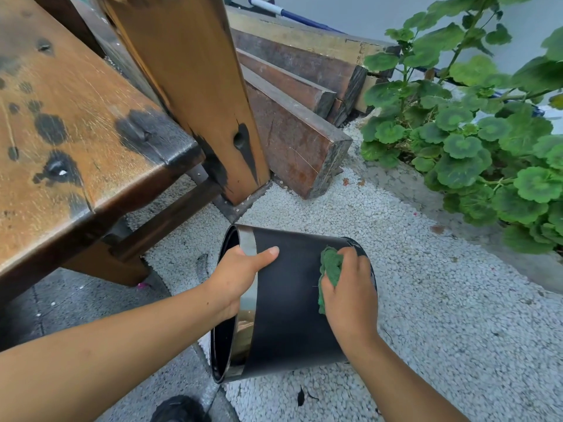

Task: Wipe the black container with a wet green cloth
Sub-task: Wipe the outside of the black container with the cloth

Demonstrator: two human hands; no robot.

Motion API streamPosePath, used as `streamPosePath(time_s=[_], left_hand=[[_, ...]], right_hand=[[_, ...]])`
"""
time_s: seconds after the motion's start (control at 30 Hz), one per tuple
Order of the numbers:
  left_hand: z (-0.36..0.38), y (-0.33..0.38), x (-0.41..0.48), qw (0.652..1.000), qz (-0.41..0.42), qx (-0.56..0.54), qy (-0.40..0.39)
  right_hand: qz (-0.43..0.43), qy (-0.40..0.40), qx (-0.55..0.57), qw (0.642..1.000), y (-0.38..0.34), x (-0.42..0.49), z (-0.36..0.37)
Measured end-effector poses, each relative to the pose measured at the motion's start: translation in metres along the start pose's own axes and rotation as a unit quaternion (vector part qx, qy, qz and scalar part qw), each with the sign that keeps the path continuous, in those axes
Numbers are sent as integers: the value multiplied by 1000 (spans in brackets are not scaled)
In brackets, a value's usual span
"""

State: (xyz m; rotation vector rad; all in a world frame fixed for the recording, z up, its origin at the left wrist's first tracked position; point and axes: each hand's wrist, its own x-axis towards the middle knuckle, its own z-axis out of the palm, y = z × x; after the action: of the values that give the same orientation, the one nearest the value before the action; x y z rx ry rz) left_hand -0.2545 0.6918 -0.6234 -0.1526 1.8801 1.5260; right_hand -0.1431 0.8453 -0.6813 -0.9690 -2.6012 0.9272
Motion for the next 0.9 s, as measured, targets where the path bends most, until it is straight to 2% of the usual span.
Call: streamPosePath(time_s=[0.23, 0.57, 0.67, 0.77, 0.9], left_hand=[[-5, 0, 9, 1000, -7, -15, -1], [-16, 4, 8, 999, -19, -30, 2], [-20, 3, 8, 999, -28, -19, -2], [-25, 1, 7, 999, -37, 3, -5], [-32, -2, 8, 999, -25, 16, -17]], right_hand=[[38, -11, -4, 999, 18, 7, -3], [42, -25, 10, 999, 24, 12, -5], [80, -28, 109, 990, 26, 19, -10], [111, 8, 225, 968, 29, 33, -27], [142, 4, 280, 950, 39, 60, -52]])
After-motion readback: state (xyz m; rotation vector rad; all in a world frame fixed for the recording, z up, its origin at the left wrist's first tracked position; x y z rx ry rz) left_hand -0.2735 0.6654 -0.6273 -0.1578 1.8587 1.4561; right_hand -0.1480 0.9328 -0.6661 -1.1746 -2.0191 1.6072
